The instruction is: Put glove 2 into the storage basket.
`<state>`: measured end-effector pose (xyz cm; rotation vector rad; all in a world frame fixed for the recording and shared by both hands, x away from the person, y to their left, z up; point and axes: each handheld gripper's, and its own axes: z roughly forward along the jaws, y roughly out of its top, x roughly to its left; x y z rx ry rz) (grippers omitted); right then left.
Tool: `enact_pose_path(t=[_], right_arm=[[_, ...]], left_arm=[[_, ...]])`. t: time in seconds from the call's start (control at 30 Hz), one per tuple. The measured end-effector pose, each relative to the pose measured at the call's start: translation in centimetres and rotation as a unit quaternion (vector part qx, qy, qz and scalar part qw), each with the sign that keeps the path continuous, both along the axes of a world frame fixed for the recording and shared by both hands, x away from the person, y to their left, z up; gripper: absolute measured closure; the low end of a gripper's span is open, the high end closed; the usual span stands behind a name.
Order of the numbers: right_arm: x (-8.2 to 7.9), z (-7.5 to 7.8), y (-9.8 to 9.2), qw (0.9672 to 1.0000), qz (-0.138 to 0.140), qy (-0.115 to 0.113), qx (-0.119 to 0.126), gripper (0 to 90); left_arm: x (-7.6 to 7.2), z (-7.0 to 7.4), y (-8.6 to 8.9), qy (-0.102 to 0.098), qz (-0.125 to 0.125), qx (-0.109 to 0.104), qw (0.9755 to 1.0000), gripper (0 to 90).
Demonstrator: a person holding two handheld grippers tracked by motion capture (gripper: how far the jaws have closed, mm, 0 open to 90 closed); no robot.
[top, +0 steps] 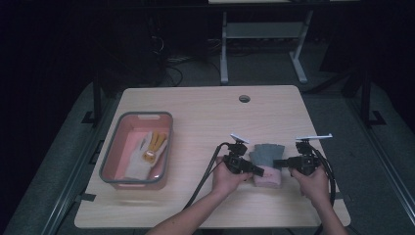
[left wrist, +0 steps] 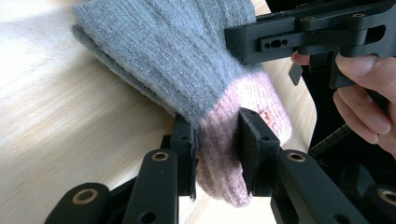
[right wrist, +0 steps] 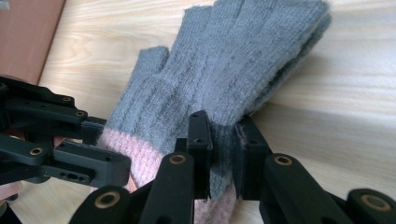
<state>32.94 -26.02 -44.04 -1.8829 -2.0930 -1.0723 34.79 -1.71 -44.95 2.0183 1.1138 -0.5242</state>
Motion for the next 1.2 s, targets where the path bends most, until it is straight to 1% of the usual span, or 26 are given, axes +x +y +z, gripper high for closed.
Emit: enact_pose_path(t=[0.03, 0.07, 0.13, 0.2, 0.37, 0.67, 0.73, 0.8, 0.97, 1.07, 1.17, 1.2], right_arm=[[0.0, 0.2, 0.1, 1.0000, 0.001, 0.003, 0.000, 79.0], [0.0, 0.3, 0.3, 1.0000, 0.004, -0.002, 0.000, 79.0], [0.0, 0.5, 0.5, 1.0000, 0.006, -0.002, 0.001, 79.0], [0.2, 1.0, 0.9, 0.9999, 0.012, -0.008, 0.005, 79.0], [0.5, 1.7, 1.8, 0.9997, 0.021, -0.012, 0.010, 79.0], [1.1, 2.7, 3.2, 0.9989, 0.034, -0.017, 0.028, 79.0], [1.2, 2.9, 3.6, 0.9987, 0.035, -0.017, 0.032, 79.0], [1.4, 3.2, 4.0, 0.9985, 0.042, -0.022, 0.028, 78.9], [1.7, 3.7, 4.6, 0.9979, 0.044, -0.024, 0.040, 78.9], [2.0, 4.0, 5.1, 0.9976, 0.050, -0.028, 0.038, 78.9], [2.1, 4.3, 5.4, 0.9975, 0.052, -0.027, 0.040, 78.9], [2.2, 4.6, 5.6, 0.9973, 0.055, -0.028, 0.040, 78.9]], left_arm=[[0.0, 0.2, 0.2, -0.001, 0.001, -0.002, 1.0000, 69.7], [0.0, 0.4, 0.4, -0.004, 0.001, 0.000, 1.0000, 69.7], [0.0, 0.5, 0.6, -0.005, 0.000, -0.002, 1.0000, 69.7], [0.0, 1.0, 1.3, -0.008, 0.000, -0.004, 1.0000, 69.7], [0.1, 1.8, 2.4, -0.017, 0.003, -0.005, 0.9998, 69.7], [0.2, 3.0, 4.3, -0.028, 0.006, -0.006, 0.9996, 69.7], [0.2, 3.2, 4.7, -0.029, 0.007, -0.006, 0.9995, 69.7], [0.2, 3.4, 5.0, -0.030, 0.011, -0.006, 0.9995, 69.7], [0.3, 4.0, 5.9, -0.033, 0.016, -0.009, 0.9993, 69.7], [0.4, 4.3, 6.4, -0.038, 0.015, -0.008, 0.9991, 69.7], [0.5, 4.6, 6.8, -0.039, 0.016, -0.011, 0.9991, 69.7], [0.5, 4.8, 7.1, -0.039, 0.018, -0.015, 0.9990, 69.7]])
